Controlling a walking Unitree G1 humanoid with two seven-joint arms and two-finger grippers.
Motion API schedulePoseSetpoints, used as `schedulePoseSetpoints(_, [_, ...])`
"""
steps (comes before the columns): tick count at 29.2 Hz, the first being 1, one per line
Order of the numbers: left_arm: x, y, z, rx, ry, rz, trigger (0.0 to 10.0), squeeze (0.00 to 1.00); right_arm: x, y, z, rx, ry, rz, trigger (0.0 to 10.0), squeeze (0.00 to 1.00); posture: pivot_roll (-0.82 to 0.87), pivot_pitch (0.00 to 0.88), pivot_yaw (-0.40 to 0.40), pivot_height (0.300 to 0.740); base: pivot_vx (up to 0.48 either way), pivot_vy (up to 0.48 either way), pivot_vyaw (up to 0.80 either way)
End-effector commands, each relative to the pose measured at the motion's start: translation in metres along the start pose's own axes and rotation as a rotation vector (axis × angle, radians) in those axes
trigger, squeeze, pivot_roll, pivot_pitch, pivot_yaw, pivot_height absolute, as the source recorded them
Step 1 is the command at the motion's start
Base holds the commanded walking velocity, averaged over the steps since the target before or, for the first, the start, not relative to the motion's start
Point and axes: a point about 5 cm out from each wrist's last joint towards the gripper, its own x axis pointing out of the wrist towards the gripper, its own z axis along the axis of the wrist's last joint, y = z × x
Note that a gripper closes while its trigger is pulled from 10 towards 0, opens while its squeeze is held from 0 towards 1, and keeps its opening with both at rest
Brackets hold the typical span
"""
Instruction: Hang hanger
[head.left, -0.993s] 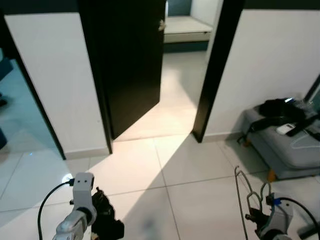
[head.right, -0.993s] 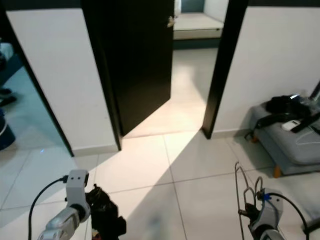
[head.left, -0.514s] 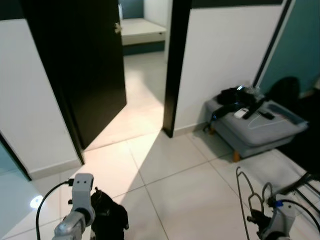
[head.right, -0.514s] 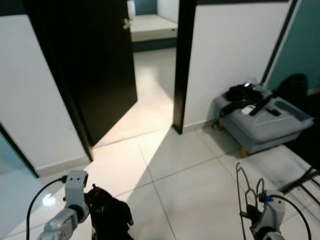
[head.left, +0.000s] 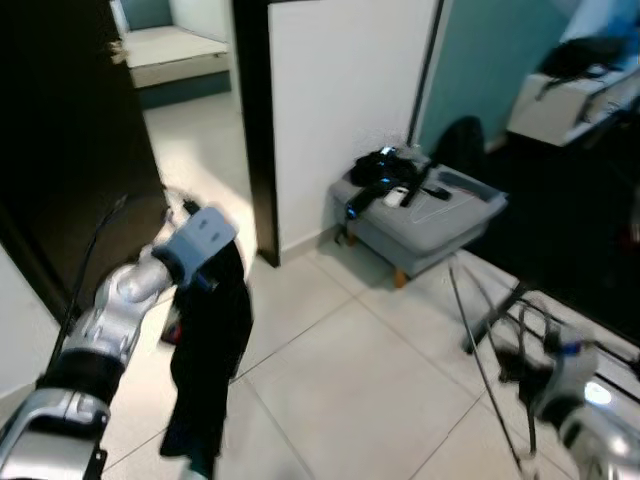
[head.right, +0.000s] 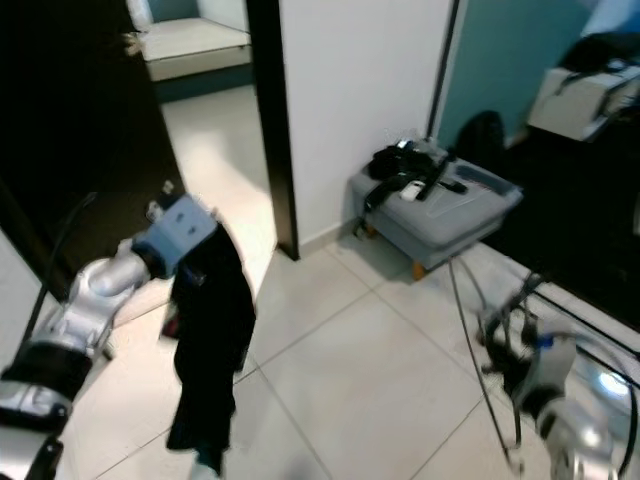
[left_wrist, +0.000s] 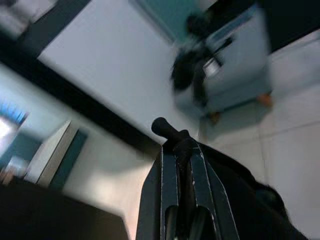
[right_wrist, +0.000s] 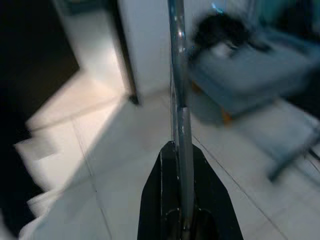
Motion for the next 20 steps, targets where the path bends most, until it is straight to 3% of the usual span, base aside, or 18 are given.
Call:
schedulePoseSetpoints(1, [0.003, -0.004, 0.011, 0.024, -0.05, -0.059, 10.0, 0.0, 0.002, 0.015, 0.001, -0.004, 0.031, 0.131, 10.0, 0.0, -0.04, 0.046, 0.027, 0.74, 0.0, 0.0, -0.79])
schedulePoseSetpoints(4, [0.003, -0.005, 0.016, 0.056, -0.069, -0.089, 10.0, 0.0, 0.002, 0.022, 0.011, -0.036, 0.026, 0.207, 10.0, 0.0, -0.04, 0.045, 0.025, 0.74, 0.0, 0.0, -0.79])
schedulePoseSetpoints(6, [0.005, 0.002, 0.03, 0.136, -0.118, -0.145, 10.0, 0.0, -0.002, 0.036, 0.036, -0.124, 0.032, 0.396, 10.0, 0.0, -0.05, 0.043, 0.021, 0.74, 0.0, 0.0, -0.78])
schedulePoseSetpoints(8, [0.005, 0.002, 0.03, 0.136, -0.118, -0.145, 10.0, 0.0, -0.002, 0.036, 0.036, -0.124, 0.032, 0.396, 10.0, 0.0, -0.05, 0.043, 0.021, 0.74, 0.0, 0.0, -0.78])
schedulePoseSetpoints(9, [0.005, 0.01, 0.038, 0.189, -0.132, -0.168, 10.0, 0.0, -0.006, 0.04, 0.049, -0.152, 0.044, 0.475, 10.0, 0.0, -0.05, 0.044, 0.021, 0.74, 0.0, 0.0, -0.78])
schedulePoseSetpoints(10, [0.005, 0.01, 0.038, 0.189, -0.132, -0.168, 10.0, 0.0, -0.006, 0.04, 0.049, -0.152, 0.044, 0.475, 10.0, 0.0, -0.05, 0.044, 0.021, 0.74, 0.0, 0.0, -0.78])
schedulePoseSetpoints(11, [0.008, 0.039, 0.059, 0.238, -0.196, -0.078, 10.0, 0.0, -0.016, 0.042, 0.067, -0.226, 0.091, 0.574, 10.0, 0.0, -0.05, 0.045, 0.018, 0.74, 0.0, 0.0, 0.0])
schedulePoseSetpoints(12, [0.008, 0.039, 0.059, 0.238, -0.196, -0.078, 10.0, 0.0, -0.016, 0.042, 0.067, -0.226, 0.091, 0.574, 10.0, 0.0, -0.05, 0.045, 0.018, 0.74, 0.0, 0.0, 0.0])
schedulePoseSetpoints(13, [0.006, 0.045, 0.072, 0.262, -0.278, -0.059, 10.0, 0.0, -0.021, 0.042, 0.073, -0.256, 0.112, 0.606, 10.0, 0.0, -0.05, 0.044, 0.018, 0.74, 0.0, 0.0, 0.0])
schedulePoseSetpoints(15, [0.004, 0.049, 0.085, 0.367, -0.324, -0.083, 10.0, 0.0, -0.03, 0.042, 0.087, -0.254, 0.105, 0.661, 10.0, 0.0, -0.05, 0.042, 0.016, 0.74, 0.0, 0.0, 0.0])
schedulePoseSetpoints(19, [0.004, 0.048, 0.09, 0.433, -0.33, -0.12, 10.0, 0.0, -0.037, 0.042, 0.097, -0.238, 0.1, 0.69, 10.0, 0.0, -0.05, 0.041, 0.015, 0.74, 0.0, 0.0, 0.0])
schedulePoseSetpoints(20, [0.004, 0.047, 0.093, 0.482, -0.338, -0.143, 10.0, 0.0, -0.043, 0.037, 0.103, -0.246, 0.115, 0.7, 10.0, 0.0, -0.05, 0.041, 0.015, 0.74, 0.0, 0.0, 0.0])
